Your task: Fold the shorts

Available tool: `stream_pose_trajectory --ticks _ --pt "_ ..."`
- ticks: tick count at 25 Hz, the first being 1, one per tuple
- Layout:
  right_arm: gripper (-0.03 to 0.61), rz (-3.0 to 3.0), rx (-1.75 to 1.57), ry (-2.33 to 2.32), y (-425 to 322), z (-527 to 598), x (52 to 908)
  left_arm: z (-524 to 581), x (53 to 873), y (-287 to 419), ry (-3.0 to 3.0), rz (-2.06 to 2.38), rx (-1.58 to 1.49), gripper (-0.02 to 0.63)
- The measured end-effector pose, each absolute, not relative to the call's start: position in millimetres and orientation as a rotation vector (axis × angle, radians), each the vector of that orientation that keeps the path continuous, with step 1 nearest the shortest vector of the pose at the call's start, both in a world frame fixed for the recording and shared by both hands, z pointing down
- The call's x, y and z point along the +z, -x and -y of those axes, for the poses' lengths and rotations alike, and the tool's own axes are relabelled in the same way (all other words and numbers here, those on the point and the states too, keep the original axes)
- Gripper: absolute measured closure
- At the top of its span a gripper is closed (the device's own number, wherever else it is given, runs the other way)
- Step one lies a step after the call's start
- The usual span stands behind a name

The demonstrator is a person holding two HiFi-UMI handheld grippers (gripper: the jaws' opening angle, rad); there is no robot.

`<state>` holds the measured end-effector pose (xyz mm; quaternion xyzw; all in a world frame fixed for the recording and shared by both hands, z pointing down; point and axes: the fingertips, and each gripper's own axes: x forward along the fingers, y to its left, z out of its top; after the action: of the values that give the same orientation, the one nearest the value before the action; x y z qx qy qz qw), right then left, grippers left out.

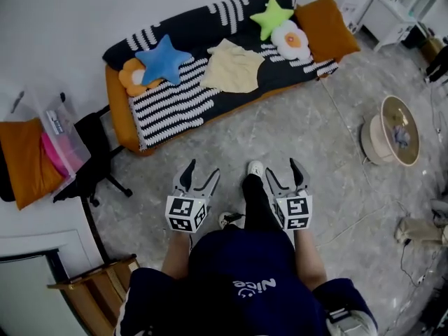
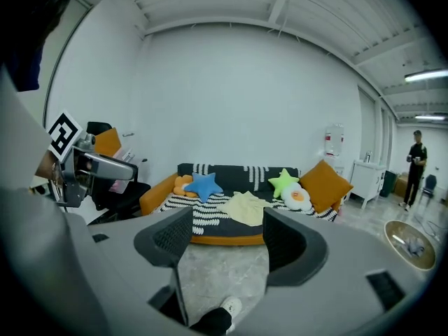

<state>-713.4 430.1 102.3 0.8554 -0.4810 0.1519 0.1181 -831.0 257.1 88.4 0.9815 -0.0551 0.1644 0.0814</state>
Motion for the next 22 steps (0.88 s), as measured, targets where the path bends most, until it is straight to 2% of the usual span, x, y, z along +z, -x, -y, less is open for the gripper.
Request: stream_pose_trajectory --ticks 7,17,22 --pt "0.307 1.478 0.479 -2.494 618 -383 114 -218 96 758 -2.886 0.259 0.53 0.301" --pt "0.319 1.653 0.515 -2.346 479 -306 118 -165 107 630 -2.774 0.428 0.591 0.302" --pt "0.319 1.697 0.532 -2.292 430 -287 125 -151 116 588 -2.754 0.483 0.63 0.305"
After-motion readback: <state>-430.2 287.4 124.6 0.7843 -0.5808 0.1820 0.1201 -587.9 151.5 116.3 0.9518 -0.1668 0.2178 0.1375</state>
